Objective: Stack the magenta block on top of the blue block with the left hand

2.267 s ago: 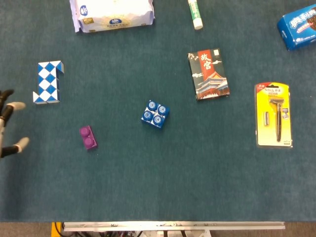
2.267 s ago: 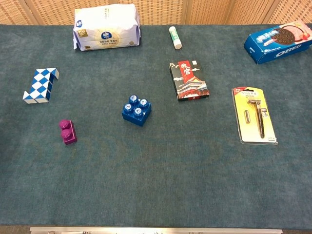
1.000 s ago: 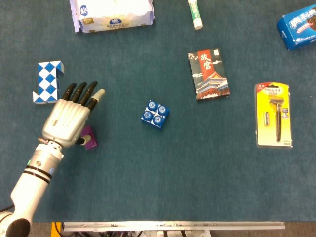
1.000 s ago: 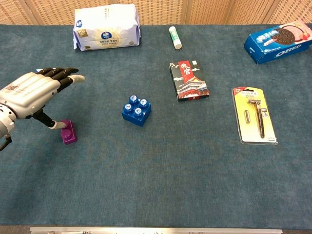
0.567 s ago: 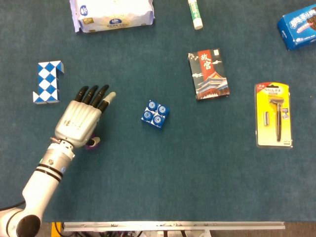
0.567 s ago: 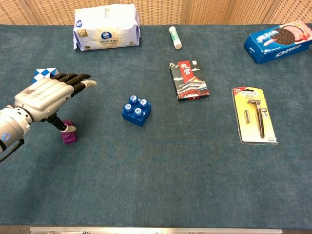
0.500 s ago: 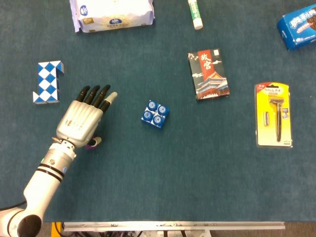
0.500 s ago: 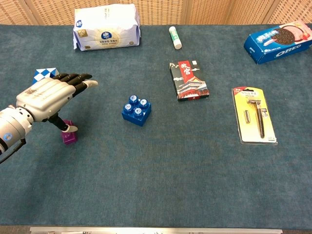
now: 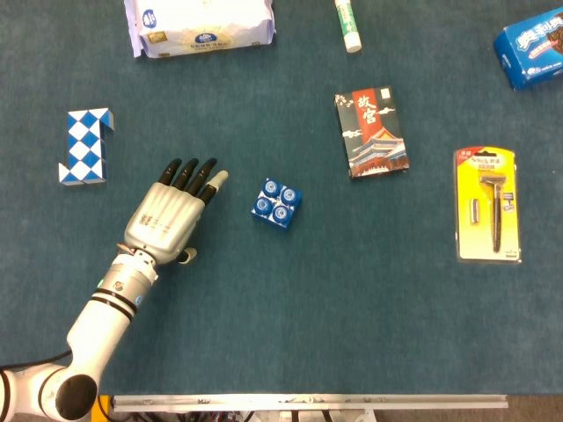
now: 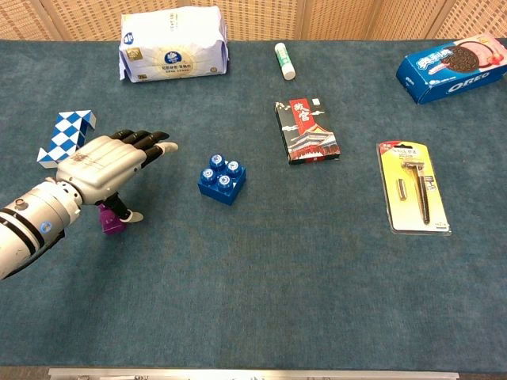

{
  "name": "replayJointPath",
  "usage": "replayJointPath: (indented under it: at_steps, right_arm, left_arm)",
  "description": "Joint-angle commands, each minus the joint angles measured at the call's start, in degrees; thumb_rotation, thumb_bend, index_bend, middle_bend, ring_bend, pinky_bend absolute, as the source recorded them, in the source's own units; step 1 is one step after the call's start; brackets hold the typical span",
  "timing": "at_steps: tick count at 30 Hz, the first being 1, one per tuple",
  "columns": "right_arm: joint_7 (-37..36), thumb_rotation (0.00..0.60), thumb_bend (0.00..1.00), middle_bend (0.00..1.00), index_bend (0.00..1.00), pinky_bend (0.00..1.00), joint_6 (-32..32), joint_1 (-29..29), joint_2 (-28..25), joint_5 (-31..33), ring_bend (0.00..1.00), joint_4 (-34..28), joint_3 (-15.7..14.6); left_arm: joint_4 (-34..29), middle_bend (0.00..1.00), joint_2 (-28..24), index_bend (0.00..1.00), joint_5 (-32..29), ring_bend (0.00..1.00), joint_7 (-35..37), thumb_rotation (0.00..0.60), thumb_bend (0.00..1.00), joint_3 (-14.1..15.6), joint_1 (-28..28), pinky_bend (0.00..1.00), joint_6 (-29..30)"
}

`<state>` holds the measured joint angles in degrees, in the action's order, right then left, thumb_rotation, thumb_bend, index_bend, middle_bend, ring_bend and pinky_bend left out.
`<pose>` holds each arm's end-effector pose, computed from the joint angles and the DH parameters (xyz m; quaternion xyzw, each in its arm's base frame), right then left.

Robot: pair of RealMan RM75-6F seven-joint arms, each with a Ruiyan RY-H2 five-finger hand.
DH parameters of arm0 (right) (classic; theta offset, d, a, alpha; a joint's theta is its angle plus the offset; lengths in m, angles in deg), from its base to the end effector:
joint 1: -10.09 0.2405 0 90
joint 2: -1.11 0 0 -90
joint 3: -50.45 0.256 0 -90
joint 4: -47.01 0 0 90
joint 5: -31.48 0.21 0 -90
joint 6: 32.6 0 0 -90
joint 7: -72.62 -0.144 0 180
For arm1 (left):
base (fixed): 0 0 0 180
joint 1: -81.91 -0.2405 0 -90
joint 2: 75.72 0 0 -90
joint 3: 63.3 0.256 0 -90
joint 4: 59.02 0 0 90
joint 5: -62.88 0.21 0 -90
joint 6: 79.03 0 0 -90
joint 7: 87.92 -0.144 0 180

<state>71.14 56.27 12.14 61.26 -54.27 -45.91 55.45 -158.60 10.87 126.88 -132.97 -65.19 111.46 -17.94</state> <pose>-0.3153 -0.1730 0.1945 0.5696 -0.3603 0.3974 0.6227 -0.1833 0.2449 -0.0243 -0.7992 -0.3304 -0.2498 0.4356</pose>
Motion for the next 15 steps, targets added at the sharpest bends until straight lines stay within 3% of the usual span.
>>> replayJointPath:
  at_steps: [1, 15]
  right_arm:
    - [-0.06, 0.6, 0.0, 0.08, 0.0, 0.27, 0.02, -0.03, -0.05, 0.01, 0.0, -0.01, 0.02]
    - [0.12, 0.6, 0.0, 0.08, 0.0, 0.27, 0.02, -0.15, -0.1, 0.12, 0.0, -0.01, 0.12]
  left_arm:
    - [0.72, 0.0, 0.63, 0.04, -0.59, 0.0, -0.35, 0.6, 0.1, 0.34, 0.29, 0.07, 0.25]
    - [-0.03, 0.0, -0.22, 0.04, -0.83, 0.0, -0.14, 0.6, 0.1, 2.7, -0.45, 0.07, 3.07]
